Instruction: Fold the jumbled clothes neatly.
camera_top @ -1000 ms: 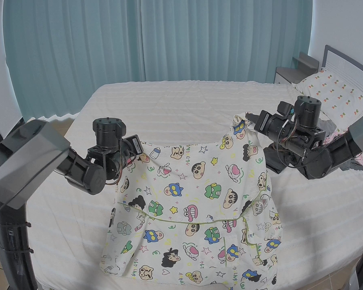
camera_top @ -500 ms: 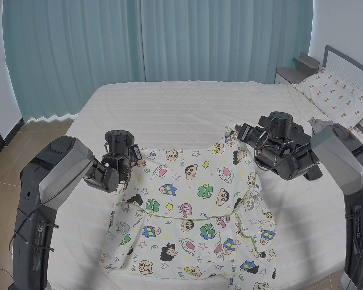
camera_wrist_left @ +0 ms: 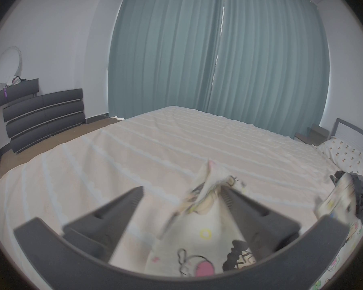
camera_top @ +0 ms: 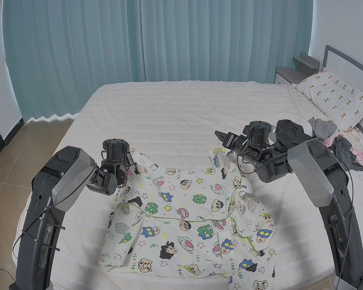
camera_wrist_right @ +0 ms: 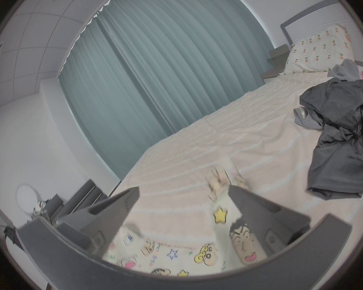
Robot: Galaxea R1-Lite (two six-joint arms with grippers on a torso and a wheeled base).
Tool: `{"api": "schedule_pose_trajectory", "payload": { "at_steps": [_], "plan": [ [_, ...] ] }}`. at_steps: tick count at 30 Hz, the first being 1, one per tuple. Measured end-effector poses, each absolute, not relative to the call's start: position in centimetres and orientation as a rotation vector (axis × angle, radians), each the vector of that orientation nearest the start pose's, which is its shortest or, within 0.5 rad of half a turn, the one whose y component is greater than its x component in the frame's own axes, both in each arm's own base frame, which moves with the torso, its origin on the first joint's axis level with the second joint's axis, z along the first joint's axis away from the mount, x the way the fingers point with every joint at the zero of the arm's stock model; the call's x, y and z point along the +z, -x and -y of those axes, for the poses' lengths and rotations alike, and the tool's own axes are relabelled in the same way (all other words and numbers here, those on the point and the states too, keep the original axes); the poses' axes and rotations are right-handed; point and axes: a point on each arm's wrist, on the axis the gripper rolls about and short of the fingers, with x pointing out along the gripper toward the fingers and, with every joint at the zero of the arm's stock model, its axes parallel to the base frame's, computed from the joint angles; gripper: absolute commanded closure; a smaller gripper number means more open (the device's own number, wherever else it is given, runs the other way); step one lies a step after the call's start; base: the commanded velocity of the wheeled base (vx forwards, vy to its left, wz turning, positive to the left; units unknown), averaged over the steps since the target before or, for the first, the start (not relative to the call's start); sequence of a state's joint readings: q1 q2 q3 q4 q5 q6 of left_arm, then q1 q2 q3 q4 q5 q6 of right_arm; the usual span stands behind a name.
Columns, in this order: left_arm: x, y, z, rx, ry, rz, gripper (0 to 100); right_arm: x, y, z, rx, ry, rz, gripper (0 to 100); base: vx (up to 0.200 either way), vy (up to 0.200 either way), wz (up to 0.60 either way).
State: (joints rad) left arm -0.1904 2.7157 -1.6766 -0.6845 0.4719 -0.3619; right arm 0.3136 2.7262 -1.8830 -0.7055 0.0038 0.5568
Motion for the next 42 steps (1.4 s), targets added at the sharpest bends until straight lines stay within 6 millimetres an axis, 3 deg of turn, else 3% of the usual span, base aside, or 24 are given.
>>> {"api": "schedule_pose_trajectory", "payload": {
  "at_steps": [4, 9, 15, 20, 30, 38, 42],
  "plan": [
    [-3.1, -51.9, 7.9, 0.370, 0.235, -0.270, 0, 0.4, -53.0, -16.8, 0.175, -0.600, -0.285, 0, 0.000, 0.000, 0.00],
    [-3.7, -52.3, 6.9, 0.398, 0.234, -0.269, 0, -1.7, -53.7, -15.0, 0.069, -0.618, -0.312, 0, 0.000, 0.000, 0.00],
    [-3.4, -51.6, 6.1, 0.408, 0.262, -0.285, 0, -0.6, -53.8, -12.7, 0.028, -0.626, -0.310, 0, 0.000, 0.000, 0.00],
    [-1.9, -50.1, 5.7, 0.375, 0.327, -0.314, 0, 0.1, -52.2, -10.5, 0.021, -0.629, -0.372, 0, 0.000, 0.000, 0.00],
    [0.7, -44.8, 5.5, 0.282, 0.462, -0.391, 0, -0.5, -45.7, -6.8, 0.056, -0.625, -0.568, 0, 0.000, 0.000, 0.00],
    [1.0, -37.5, 5.5, 0.210, 0.590, -0.453, 0, -2.2, -38.5, -3.9, 0.098, -0.572, -0.760, 0, 0.000, 0.000, 0.00],
    [1.0, -34.4, 5.6, 0.174, 0.669, -0.459, 0, -2.9, -35.9, -3.1, 0.128, -0.545, -0.827, 0, 0.000, 0.000, 0.00]
  ]
}}
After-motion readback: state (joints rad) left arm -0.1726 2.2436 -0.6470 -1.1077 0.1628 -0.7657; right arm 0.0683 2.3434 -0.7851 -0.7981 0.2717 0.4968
